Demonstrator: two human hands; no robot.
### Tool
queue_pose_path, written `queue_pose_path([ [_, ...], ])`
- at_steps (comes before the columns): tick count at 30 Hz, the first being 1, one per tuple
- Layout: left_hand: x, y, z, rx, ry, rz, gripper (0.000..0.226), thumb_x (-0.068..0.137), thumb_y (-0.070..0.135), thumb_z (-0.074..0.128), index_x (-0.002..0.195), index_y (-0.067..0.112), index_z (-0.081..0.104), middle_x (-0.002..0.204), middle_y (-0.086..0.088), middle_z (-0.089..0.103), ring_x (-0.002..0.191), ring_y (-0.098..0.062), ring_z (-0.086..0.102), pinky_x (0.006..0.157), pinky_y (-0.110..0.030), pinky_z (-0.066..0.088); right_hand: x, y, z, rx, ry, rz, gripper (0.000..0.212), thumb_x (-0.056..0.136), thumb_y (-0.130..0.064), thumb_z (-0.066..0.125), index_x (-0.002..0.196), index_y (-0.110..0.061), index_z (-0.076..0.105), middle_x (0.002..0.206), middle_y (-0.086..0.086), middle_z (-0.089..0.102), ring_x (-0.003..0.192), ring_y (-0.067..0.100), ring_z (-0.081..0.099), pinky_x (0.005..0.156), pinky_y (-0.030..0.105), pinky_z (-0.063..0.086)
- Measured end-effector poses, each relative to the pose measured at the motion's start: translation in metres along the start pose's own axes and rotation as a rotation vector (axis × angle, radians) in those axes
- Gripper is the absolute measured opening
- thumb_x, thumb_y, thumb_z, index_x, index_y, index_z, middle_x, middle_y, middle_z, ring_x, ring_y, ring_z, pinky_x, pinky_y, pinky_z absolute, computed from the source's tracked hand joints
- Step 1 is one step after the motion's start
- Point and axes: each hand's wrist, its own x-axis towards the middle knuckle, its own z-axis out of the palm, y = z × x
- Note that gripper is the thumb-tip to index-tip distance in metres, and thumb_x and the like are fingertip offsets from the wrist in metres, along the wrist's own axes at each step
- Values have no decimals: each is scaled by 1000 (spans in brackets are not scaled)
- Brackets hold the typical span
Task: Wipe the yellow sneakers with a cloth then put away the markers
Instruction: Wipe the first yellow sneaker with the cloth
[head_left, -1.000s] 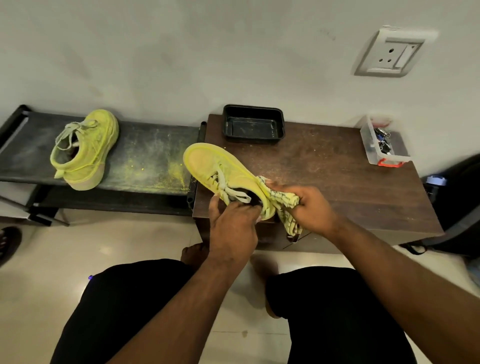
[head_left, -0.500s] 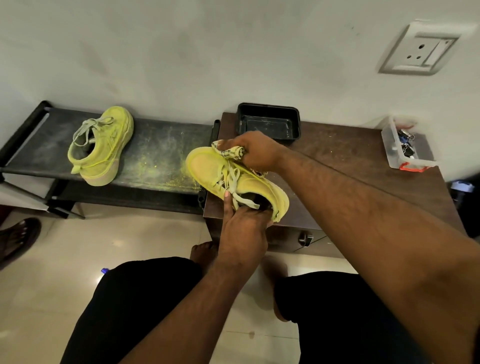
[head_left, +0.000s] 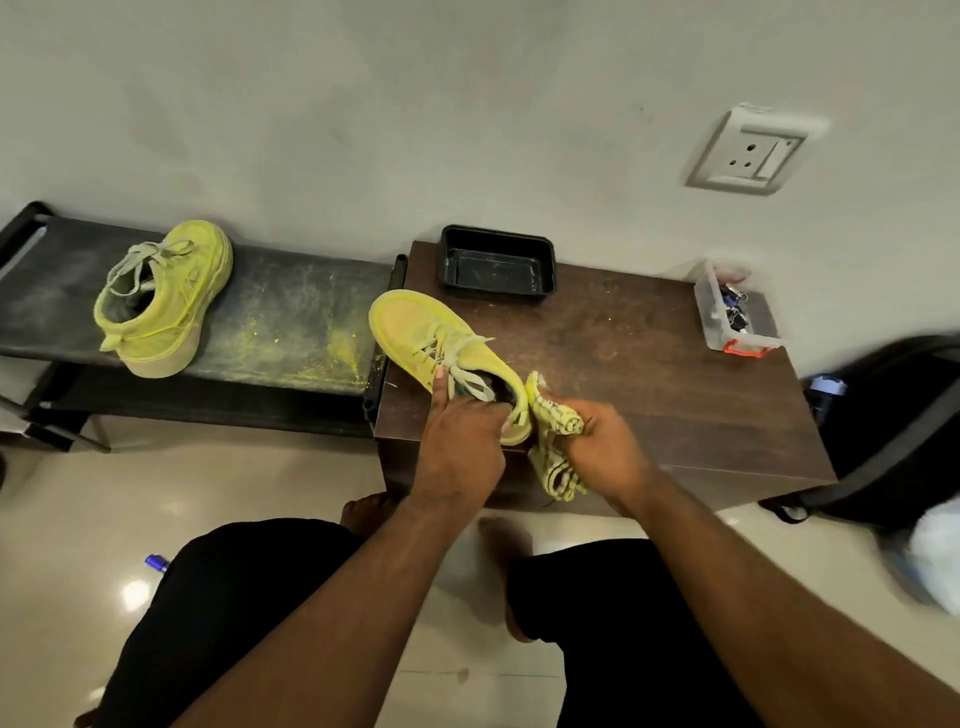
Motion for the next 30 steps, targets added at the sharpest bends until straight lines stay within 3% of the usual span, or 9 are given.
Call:
queue_pose_path([
  [3, 3, 1, -6, 46, -66, 2, 21, 90, 16, 52, 104, 18, 68, 86, -1, 69, 93, -20, 60, 117, -33, -10, -21, -4, -1, 204, 30, 192, 39, 79, 16, 52, 80, -15, 75, 79, 8, 73, 76, 27, 68, 73, 45, 56],
  [7, 10, 0, -9, 65, -123, -1, 22, 93, 19, 49, 105, 22, 67, 88, 0, 68, 97, -19, 60, 116, -32, -13, -13, -14, -14, 515, 265, 324, 34, 81, 18, 48, 95, -5, 68, 83, 13, 73, 76, 31, 71, 67, 48, 59],
  [15, 18, 5, -9, 58, -166, -21, 22, 95, 22, 46, 103, 23, 67, 92, 1, 69, 101, -17, 60, 119, -36, -10, 0, -1, 50, 344, 352, 277, 24, 81, -5, 51, 79, -18, 70, 76, 5, 72, 76, 27, 68, 70, 47, 59],
  [17, 23, 7, -9, 69, -180, -15, 22, 95, 22, 45, 101, 22, 66, 93, 1, 69, 101, -18, 60, 118, -38, -10, -13, 7, 76, 525, 392, 359, 22, 78, -12, 51, 83, -17, 71, 80, 10, 73, 79, 33, 69, 72, 56, 57],
  [20, 32, 10, -10, 98, -233, 8, 20, 95, 23, 45, 103, 19, 64, 98, 0, 68, 104, -20, 59, 117, -39, -10, -36, 0, 94, 882, 332, 469, 24, 85, 2, 49, 89, -2, 72, 93, 22, 72, 87, 41, 68, 78, 60, 54],
  [23, 44, 12, -15, 121, -311, 28, 24, 95, 25, 45, 105, 15, 65, 103, -2, 67, 110, -23, 56, 117, -43, -1, -38, 1, 78, 1040, 413, 562, 29, 81, 10, 44, 100, 5, 66, 94, 29, 69, 85, 47, 67, 74, 66, 52],
  [25, 51, 14, -18, 144, -368, 43, 28, 94, 27, 45, 107, 13, 66, 108, -4, 66, 113, -25, 54, 117, -46, 3, -36, 0, 54, 1023, 506, 573, 29, 78, 14, 44, 96, 5, 65, 88, 28, 68, 77, 44, 68, 66, 61, 55],
  [27, 58, 16, -18, 163, -391, 31, 34, 94, 33, 45, 109, 13, 67, 110, -4, 67, 115, -25, 53, 117, -46, 7, -35, -5, 32, 960, 576, 520, 28, 78, 16, 45, 85, -3, 65, 79, 19, 67, 69, 33, 68, 60, 45, 58],
  [30, 66, 17, -11, 154, -402, -26, 37, 93, 37, 46, 111, 13, 67, 115, -4, 65, 118, -26, 51, 114, -48, 16, -19, -12, 27, 889, 572, 397, 29, 80, 14, 46, 75, -8, 64, 81, 17, 64, 74, 30, 63, 67, 44, 55],
])
